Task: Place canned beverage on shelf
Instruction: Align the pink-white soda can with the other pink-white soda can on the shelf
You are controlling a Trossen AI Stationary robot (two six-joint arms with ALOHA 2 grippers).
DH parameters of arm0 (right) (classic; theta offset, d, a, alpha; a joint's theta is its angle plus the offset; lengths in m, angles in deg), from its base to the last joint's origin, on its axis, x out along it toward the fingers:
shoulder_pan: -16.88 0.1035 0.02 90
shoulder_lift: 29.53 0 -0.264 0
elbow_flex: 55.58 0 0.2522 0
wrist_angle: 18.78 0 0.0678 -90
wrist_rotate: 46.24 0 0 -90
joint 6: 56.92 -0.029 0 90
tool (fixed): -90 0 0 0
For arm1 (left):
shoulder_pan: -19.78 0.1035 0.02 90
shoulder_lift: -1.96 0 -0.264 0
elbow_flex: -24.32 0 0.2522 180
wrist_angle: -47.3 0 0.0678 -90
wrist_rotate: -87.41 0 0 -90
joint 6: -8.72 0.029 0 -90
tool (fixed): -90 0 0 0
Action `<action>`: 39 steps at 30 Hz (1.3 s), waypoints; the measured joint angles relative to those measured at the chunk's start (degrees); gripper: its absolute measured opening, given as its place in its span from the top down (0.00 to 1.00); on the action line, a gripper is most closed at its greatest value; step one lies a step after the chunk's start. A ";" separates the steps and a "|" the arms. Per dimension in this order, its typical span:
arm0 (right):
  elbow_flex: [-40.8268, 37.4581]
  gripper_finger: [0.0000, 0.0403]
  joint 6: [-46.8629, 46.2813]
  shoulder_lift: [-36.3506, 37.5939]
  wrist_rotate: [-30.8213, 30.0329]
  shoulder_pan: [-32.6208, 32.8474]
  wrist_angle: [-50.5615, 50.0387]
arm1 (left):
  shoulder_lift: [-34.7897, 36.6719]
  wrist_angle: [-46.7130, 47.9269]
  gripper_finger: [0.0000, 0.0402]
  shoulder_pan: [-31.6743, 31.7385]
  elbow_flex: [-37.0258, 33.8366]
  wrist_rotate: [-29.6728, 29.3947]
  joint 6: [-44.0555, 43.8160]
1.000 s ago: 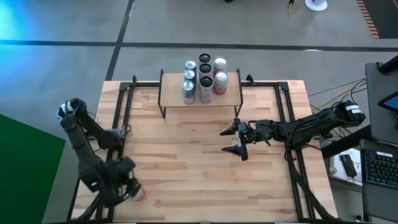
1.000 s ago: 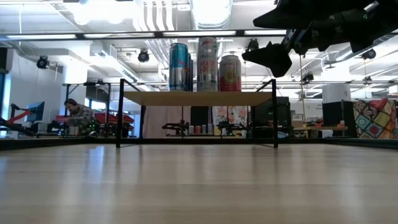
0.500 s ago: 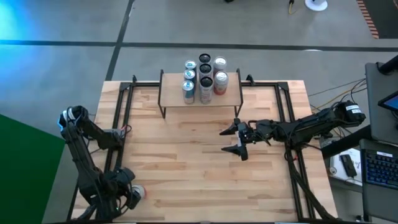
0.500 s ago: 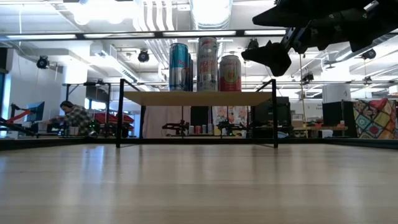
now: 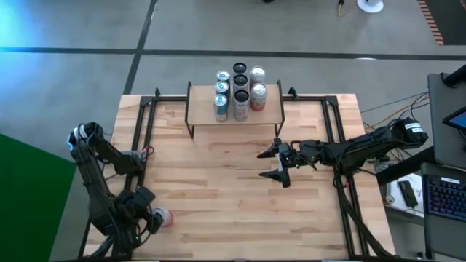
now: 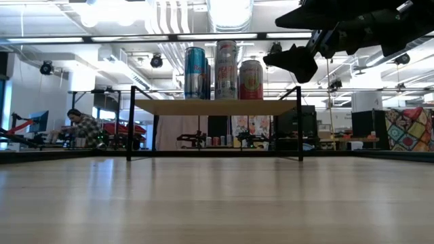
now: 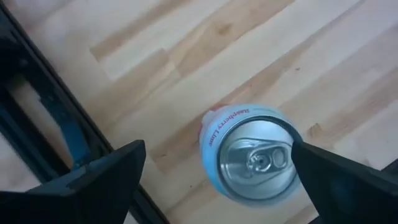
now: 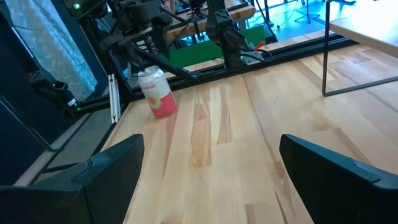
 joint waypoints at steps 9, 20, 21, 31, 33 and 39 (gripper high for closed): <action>0.00 0.09 0.02 0.00 -0.12 0.00 -0.04 | -1.10 5.93 0.03 0.19 7.57 -5.07 -3.02; -0.11 0.09 0.00 0.00 -0.05 0.00 -0.42 | -10.79 0.46 0.03 0.66 7.15 -2.75 -5.39; -0.11 0.09 -0.02 0.00 -0.03 0.00 -0.42 | -11.31 0.47 0.03 0.66 7.15 -2.62 -5.17; -0.11 0.09 -0.13 0.00 -0.38 0.00 -0.41 | -12.28 0.32 0.07 0.80 5.65 -1.95 -4.12; -0.11 0.09 -0.15 0.00 -0.38 0.00 -0.42 | -12.23 -0.36 0.11 1.06 4.77 -2.71 -4.10; -0.11 0.09 -0.13 0.00 -0.38 0.00 -0.42 | -11.77 -5.69 0.28 2.26 -0.20 -4.62 -3.41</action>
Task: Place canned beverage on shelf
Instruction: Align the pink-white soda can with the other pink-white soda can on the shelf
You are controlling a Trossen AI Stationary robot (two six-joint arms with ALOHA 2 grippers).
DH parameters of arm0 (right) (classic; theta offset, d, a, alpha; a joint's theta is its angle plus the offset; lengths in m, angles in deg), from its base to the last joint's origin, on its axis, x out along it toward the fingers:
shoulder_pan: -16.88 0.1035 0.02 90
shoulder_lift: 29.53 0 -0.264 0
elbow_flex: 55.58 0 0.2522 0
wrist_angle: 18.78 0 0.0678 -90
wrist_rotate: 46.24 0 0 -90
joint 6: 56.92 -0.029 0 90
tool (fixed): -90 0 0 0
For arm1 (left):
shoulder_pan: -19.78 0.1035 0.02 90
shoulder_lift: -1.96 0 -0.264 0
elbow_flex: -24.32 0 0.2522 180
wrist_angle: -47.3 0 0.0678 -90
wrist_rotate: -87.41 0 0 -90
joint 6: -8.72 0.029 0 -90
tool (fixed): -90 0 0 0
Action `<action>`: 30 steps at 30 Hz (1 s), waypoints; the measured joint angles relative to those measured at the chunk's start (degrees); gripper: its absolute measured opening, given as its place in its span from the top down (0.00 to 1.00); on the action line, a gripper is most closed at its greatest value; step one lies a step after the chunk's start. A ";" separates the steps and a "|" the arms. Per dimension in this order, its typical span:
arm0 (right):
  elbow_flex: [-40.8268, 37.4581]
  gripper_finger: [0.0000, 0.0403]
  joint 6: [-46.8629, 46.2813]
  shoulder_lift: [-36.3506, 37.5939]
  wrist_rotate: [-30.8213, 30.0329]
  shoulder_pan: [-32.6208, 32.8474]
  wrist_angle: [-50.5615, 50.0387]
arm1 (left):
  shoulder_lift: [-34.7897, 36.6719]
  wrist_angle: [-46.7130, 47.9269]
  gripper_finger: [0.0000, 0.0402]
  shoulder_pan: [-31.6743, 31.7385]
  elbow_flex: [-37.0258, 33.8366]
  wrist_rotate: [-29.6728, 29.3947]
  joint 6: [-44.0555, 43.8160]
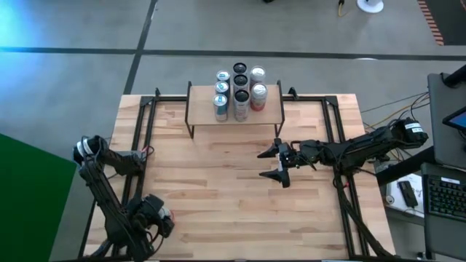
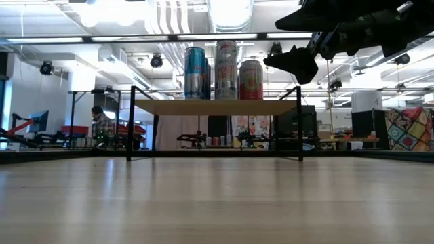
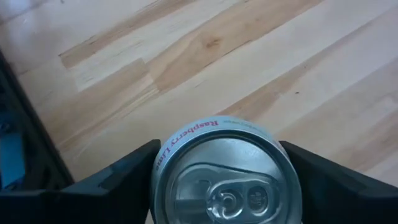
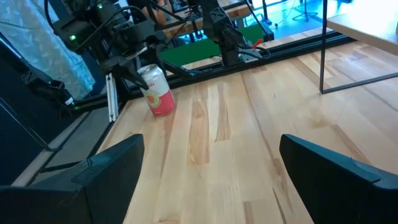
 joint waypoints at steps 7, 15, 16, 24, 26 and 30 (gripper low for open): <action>0.38 0.09 -0.09 0.01 0.02 0.59 1.41 | -0.01 -1.59 0.29 0.41 -0.97 -4.78 1.42; 0.71 0.09 3.52 0.08 4.52 2.56 1.77 | -0.12 -7.19 0.28 6.04 -2.16 -14.78 12.71; 0.59 0.09 3.50 0.09 5.31 3.13 1.80 | -0.12 -9.07 0.28 7.28 -2.46 -15.67 15.49; -0.81 0.09 3.81 0.05 4.67 9.57 2.21 | -0.71 -27.04 0.27 20.07 -3.09 -16.00 47.07; -1.93 0.09 5.34 0.04 1.20 12.03 2.45 | -0.90 -31.77 0.27 23.38 -3.13 -15.49 55.59; -3.28 0.09 7.93 0.02 -7.31 15.60 2.67 | -1.27 -41.40 0.27 29.34 -3.20 -14.87 71.96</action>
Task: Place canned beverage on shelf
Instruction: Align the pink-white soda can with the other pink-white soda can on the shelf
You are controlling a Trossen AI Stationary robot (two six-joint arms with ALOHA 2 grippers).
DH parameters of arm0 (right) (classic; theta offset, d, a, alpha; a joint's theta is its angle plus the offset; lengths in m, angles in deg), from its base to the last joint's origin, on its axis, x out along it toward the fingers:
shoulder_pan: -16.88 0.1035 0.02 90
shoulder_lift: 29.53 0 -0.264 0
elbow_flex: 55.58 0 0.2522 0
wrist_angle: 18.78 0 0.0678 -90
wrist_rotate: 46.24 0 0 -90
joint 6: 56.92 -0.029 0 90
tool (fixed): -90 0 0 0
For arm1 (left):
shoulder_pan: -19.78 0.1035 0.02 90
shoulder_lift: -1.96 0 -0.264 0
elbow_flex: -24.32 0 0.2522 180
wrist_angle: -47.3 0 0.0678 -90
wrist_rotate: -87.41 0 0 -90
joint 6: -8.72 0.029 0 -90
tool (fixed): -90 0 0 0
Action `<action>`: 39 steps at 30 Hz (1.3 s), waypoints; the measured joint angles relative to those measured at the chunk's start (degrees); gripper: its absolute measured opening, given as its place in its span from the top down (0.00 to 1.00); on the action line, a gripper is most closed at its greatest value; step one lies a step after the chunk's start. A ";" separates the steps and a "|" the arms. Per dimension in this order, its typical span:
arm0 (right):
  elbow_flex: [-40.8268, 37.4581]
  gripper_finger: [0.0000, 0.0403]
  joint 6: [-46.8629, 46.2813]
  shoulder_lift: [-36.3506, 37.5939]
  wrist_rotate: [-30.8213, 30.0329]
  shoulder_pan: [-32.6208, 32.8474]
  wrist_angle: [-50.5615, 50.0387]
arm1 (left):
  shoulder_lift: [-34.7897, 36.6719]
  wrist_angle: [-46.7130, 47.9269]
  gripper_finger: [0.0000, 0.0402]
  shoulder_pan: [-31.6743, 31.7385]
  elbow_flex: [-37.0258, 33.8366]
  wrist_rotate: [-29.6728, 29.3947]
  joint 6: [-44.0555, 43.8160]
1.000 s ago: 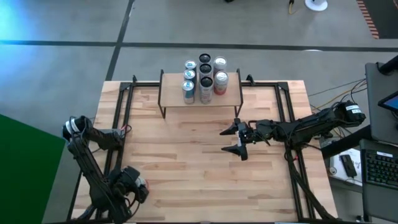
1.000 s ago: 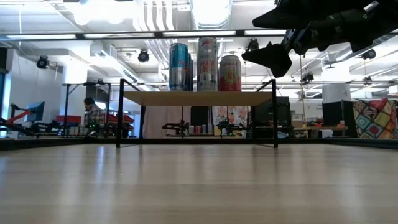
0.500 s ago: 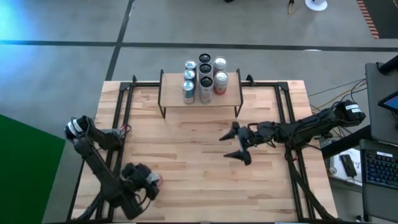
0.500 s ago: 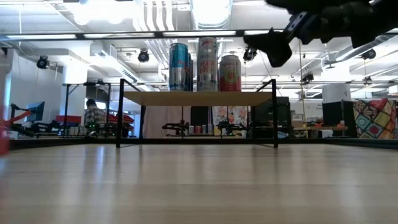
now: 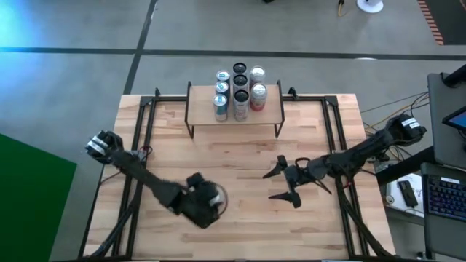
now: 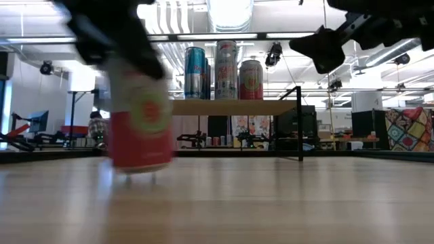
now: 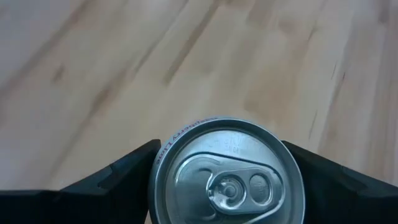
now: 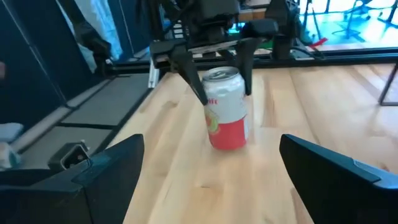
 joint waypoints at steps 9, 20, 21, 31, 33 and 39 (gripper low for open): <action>-3.63 0.09 -0.60 -0.62 -1.78 1.45 4.61 | -4.14 -17.17 0.27 9.39 0.13 10.71 21.54; -3.05 0.09 -2.67 -22.23 -3.36 2.15 28.16 | -11.21 -16.25 0.27 11.61 10.53 13.55 36.10; -2.11 0.09 -2.31 -24.25 -3.54 2.15 28.96 | -11.65 -15.70 0.27 11.61 11.81 13.58 36.95; 4.98 0.09 -2.23 -37.15 -6.08 2.39 29.67 | -16.55 -11.66 0.27 11.72 20.47 17.31 41.44; 6.16 0.09 -2.22 -38.21 -5.95 2.57 29.64 | -17.34 -12.31 0.27 11.73 21.52 17.41 41.96; 7.56 0.10 -2.30 -39.02 -6.29 3.17 29.45 | -18.10 -12.30 0.27 12.31 22.23 19.07 42.31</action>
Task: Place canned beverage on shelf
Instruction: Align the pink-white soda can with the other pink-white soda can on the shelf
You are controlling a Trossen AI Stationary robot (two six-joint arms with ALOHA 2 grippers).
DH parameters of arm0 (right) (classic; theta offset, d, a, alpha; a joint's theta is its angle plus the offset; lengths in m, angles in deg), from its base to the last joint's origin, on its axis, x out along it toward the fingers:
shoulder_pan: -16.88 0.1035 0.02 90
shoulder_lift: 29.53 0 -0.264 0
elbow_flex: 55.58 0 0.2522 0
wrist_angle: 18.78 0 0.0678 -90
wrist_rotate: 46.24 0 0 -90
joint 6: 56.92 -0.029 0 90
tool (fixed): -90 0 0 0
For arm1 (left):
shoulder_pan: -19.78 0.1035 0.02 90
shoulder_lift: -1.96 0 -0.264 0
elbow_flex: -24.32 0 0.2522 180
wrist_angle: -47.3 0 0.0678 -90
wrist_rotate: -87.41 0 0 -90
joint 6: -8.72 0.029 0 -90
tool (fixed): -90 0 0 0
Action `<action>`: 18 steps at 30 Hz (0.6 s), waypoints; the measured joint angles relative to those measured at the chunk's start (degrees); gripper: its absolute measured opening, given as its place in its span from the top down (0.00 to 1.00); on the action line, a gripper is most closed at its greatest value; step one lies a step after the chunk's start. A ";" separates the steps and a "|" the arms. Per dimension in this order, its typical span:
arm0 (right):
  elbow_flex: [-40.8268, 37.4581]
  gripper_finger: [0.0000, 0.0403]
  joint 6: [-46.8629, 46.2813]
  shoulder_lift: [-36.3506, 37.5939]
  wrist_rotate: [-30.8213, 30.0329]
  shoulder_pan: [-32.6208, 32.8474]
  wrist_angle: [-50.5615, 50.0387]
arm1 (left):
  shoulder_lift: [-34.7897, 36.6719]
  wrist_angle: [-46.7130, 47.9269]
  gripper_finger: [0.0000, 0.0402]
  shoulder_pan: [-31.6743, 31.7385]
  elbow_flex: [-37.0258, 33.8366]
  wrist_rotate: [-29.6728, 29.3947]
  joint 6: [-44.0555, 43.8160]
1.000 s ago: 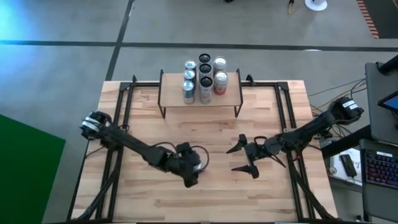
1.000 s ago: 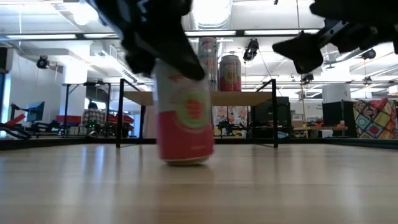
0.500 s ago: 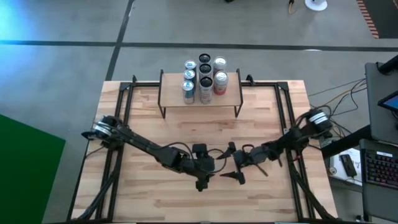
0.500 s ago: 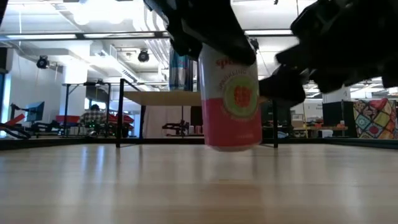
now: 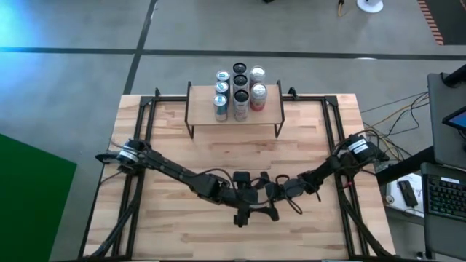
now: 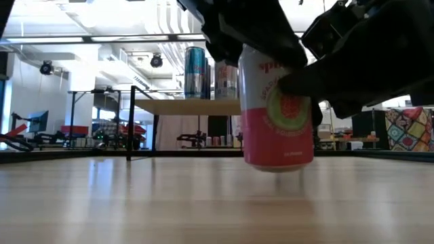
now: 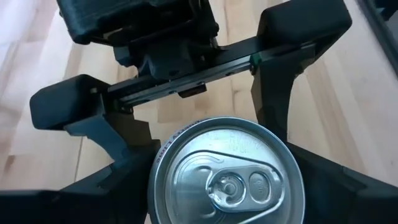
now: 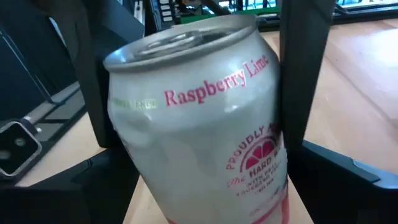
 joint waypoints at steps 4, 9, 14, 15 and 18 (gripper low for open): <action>-0.08 0.16 -0.82 0.43 0.13 0.00 -0.43 | 0.02 -0.42 0.27 0.20 -0.02 1.06 -0.81; -0.10 0.27 -0.53 0.49 0.37 0.04 -0.45 | 0.04 -0.69 0.27 0.48 0.05 1.64 -1.62; -0.38 0.27 -0.98 0.56 0.34 0.04 -0.06 | 0.27 -0.68 0.24 0.55 0.31 0.05 -1.21; -0.54 0.26 -1.53 0.60 0.17 0.00 0.12 | 0.48 -0.69 0.23 0.57 0.31 -0.40 -0.72; -1.20 0.25 -2.38 0.55 -0.31 -0.20 -0.72 | 2.02 -1.63 0.20 0.61 0.46 -3.46 -0.18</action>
